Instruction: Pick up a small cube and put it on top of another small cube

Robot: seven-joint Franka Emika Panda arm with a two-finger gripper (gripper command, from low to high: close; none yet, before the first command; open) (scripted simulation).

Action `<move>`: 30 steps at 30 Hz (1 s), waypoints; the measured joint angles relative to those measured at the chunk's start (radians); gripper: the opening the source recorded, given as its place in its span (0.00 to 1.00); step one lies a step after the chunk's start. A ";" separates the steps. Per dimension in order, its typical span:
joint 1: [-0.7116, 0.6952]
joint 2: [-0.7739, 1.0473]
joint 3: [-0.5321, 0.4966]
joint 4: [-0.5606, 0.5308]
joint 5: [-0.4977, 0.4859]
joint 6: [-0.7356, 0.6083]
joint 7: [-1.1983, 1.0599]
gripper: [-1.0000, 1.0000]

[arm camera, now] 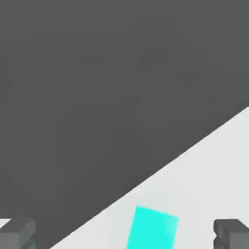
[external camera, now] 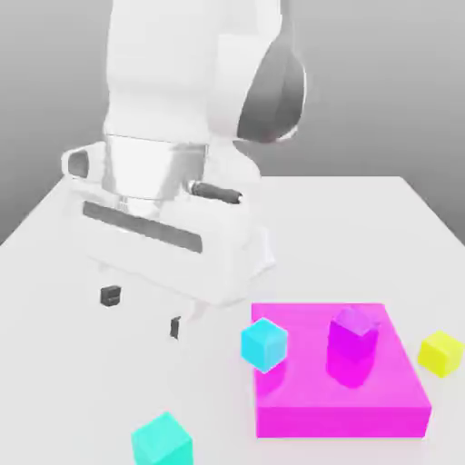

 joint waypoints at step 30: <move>0.166 0.136 0.192 -0.090 0.074 0.066 0.071 0.00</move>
